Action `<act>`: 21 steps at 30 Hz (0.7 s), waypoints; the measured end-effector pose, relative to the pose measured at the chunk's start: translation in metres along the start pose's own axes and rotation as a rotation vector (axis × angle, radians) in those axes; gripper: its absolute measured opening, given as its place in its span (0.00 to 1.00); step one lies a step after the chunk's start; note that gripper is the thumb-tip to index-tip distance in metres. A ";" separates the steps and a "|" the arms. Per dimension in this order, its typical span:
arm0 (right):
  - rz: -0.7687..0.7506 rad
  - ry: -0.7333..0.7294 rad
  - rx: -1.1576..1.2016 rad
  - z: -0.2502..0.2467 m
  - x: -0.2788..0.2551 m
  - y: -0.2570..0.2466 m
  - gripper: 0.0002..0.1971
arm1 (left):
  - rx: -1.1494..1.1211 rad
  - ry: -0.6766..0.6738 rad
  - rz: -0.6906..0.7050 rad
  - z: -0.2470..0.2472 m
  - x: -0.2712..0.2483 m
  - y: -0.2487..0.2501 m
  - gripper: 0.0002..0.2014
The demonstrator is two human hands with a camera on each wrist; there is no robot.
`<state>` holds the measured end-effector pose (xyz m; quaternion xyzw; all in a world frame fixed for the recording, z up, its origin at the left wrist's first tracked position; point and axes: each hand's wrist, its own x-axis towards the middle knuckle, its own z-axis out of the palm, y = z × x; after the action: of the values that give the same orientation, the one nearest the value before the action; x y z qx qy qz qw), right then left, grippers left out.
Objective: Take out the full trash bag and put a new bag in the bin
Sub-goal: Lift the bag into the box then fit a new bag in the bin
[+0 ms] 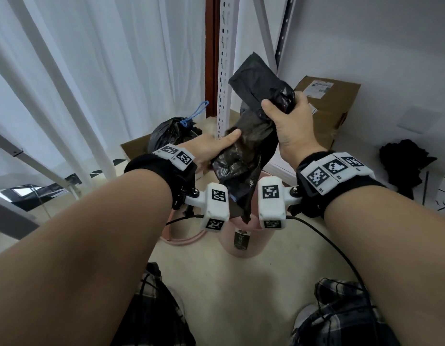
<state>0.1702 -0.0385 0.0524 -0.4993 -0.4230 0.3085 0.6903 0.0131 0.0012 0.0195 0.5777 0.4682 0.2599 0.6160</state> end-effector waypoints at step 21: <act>0.136 0.072 -0.596 -0.016 0.002 0.021 0.17 | 0.541 0.556 0.632 -0.004 0.006 0.025 0.10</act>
<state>0.1854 -0.0367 0.0310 -0.7175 -0.4357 0.1987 0.5058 0.0177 0.0128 0.0418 0.7392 0.4673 0.4474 0.1874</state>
